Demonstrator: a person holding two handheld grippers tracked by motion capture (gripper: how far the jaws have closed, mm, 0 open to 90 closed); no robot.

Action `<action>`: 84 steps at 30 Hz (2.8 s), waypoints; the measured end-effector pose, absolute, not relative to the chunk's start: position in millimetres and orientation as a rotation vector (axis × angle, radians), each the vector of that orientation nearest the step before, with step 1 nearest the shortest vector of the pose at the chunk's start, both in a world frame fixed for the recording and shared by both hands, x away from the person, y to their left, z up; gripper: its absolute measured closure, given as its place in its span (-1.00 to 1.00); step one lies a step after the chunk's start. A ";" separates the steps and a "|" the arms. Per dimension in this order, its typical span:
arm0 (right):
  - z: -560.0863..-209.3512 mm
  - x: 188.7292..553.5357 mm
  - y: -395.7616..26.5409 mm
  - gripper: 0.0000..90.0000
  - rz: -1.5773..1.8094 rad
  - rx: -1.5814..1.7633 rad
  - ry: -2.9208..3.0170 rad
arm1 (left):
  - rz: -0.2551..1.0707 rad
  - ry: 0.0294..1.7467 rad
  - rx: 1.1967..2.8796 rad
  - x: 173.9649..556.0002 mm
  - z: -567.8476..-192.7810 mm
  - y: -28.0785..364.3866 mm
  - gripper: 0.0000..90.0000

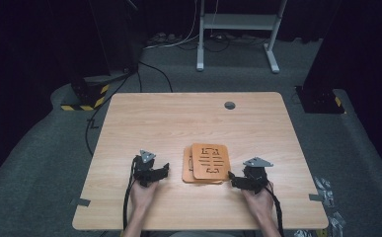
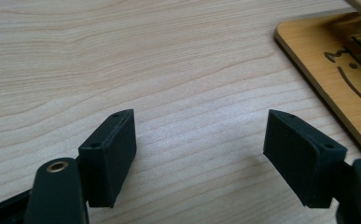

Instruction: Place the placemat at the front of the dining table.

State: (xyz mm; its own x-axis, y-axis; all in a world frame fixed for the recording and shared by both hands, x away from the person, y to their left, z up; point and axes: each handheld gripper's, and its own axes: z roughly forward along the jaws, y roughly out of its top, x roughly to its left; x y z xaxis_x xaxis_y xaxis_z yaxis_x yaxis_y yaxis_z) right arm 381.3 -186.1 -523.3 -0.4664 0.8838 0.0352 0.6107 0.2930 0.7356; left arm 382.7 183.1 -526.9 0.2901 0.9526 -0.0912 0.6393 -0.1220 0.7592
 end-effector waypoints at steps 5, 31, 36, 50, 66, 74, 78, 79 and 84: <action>-522.9 382.4 -188.5 -0.60 0.996 1.371 2.207 | 0.535 1.388 1.854 380.0 -524.1 181.7 -0.43; -523.5 383.3 -187.4 -0.60 0.998 1.369 2.200 | 0.343 1.238 1.886 394.4 -500.8 118.8 -0.52; -523.5 383.3 -187.2 -0.60 0.996 1.368 2.197 | 0.307 1.241 1.908 400.0 -501.8 107.9 -0.51; -523.6 383.2 -186.8 -0.60 0.996 1.369 2.194 | 0.277 1.234 1.934 405.7 -505.7 90.2 -0.48; -523.5 383.3 -186.9 -0.60 0.994 1.370 2.194 | 0.262 1.207 1.973 408.6 -505.0 70.3 -0.40; -523.5 383.2 -186.9 -0.59 0.997 1.376 2.192 | 0.266 1.191 1.952 407.8 -498.9 70.5 -0.29; -523.5 383.5 -187.9 -0.57 1.004 1.381 2.184 | 0.267 1.177 1.933 406.6 -494.4 68.5 -0.25; -523.4 383.3 -187.8 -0.57 1.005 1.386 2.182 | 0.264 1.170 1.932 406.7 -493.5 67.9 -0.24; -523.5 383.7 -189.2 -0.54 1.005 1.391 2.172 | 0.247 1.149 1.933 405.9 -491.4 64.0 -0.18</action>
State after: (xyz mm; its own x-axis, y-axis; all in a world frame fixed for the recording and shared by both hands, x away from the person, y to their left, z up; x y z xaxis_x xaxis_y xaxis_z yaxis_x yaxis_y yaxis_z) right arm 383.7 -189.2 -523.5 -0.4431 0.8940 0.0660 0.6291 0.2576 0.7334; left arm 405.9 64.0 -491.4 0.5580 0.7948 -0.2384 0.6265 -0.2152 0.7491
